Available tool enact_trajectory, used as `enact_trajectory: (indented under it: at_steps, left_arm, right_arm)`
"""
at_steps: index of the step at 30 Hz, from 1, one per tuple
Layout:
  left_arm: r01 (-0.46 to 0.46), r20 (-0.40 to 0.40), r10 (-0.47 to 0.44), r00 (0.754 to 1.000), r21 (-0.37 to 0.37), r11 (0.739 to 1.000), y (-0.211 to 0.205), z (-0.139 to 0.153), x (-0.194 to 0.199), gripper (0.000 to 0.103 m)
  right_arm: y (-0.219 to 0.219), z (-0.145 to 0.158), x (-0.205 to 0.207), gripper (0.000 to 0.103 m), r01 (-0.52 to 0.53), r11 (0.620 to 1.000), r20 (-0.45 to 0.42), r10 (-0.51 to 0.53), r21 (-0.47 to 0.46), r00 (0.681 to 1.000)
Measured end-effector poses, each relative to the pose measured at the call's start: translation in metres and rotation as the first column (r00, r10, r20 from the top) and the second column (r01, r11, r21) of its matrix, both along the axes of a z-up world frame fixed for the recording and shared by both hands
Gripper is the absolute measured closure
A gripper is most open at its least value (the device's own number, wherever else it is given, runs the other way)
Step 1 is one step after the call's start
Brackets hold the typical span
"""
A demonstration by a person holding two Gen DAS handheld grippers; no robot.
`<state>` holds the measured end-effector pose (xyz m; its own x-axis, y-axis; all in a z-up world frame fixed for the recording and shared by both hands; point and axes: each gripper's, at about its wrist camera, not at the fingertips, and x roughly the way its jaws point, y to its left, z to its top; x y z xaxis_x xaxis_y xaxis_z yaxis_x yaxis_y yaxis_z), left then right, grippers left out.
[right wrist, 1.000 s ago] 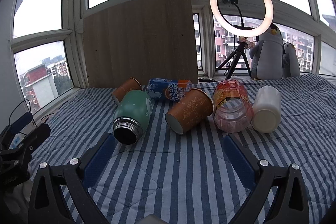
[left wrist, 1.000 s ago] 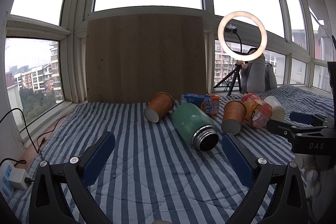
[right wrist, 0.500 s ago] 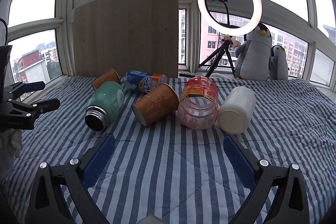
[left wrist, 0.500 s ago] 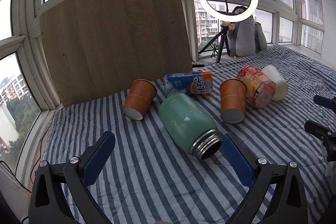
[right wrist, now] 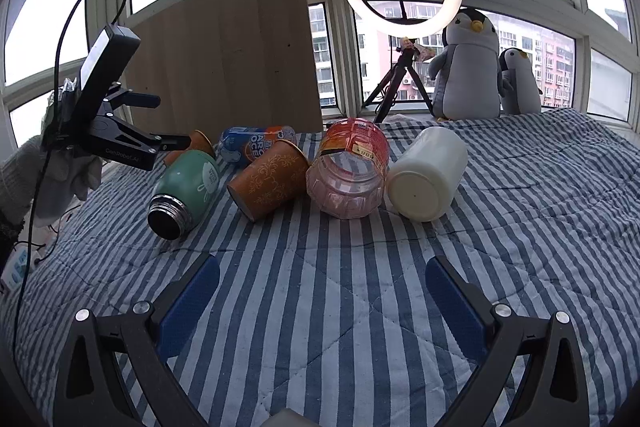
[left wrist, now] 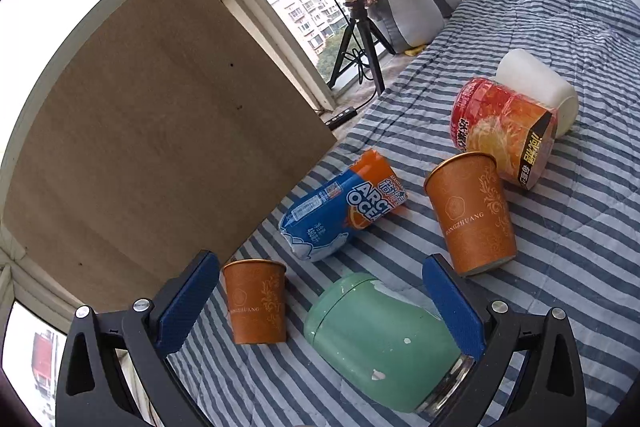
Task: Flip cup upside down
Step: 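Move the left tool toward the blue Arctic Ocean bottle lying on its side, then close the left gripper around the blue bottle's middle and lift it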
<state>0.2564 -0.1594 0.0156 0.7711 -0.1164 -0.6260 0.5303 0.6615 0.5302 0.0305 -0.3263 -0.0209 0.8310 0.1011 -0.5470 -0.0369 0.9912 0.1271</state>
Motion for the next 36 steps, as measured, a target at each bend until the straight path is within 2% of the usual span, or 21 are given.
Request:
enact_trajectory:
  at_steps: [5,12,14,23,26,29,33,36]
  left_arm:
    - [0.037,-0.043,-0.034,0.998,0.065,0.997,-0.025,-0.016,0.03,0.0]
    - [0.068,-0.188,-0.051,0.981,0.087,0.994,-0.041,-0.047,0.073,0.0]
    - [0.075,-0.183,-0.052,0.982,0.12,0.99,-0.046,-0.055,0.081,0.0]
    - [0.076,-0.167,-0.046,0.985,0.18,0.981,-0.059,-0.077,0.113,0.0]
    - [0.085,-0.21,-0.045,0.977,0.186,0.979,-0.063,-0.081,0.121,0.001]
    - [0.081,-0.223,-0.025,0.975,0.247,0.965,-0.069,-0.09,0.128,0.002]
    - [0.073,-0.228,0.004,0.974,0.329,0.941,-0.076,-0.104,0.135,0.011]
    - [0.072,-0.225,0.008,0.974,0.345,0.936,-0.082,-0.107,0.136,0.012]
  right_arm:
    - [-0.004,-0.005,0.003,0.001,-0.003,0.999,-0.004,0.003,0.035,1.0]
    - [-0.017,-0.008,0.0,0.001,0.016,0.994,0.007,-0.017,0.106,1.0]
    - [-0.018,-0.01,0.003,0.001,0.011,0.993,-0.008,-0.01,0.121,1.0]
    - [-0.016,-0.012,0.006,0.001,0.008,0.993,-0.022,-0.006,0.12,1.0]
    - [-0.017,-0.013,0.007,0.001,0.012,0.992,-0.03,-0.008,0.124,1.0]
    - [-0.017,-0.013,0.007,0.001,0.012,0.992,-0.032,-0.008,0.127,0.999]
    - [-0.017,-0.013,0.007,0.001,0.013,0.991,-0.031,-0.009,0.131,0.999]
    - [-0.019,-0.014,0.006,0.001,0.015,0.991,-0.031,-0.01,0.135,0.999]
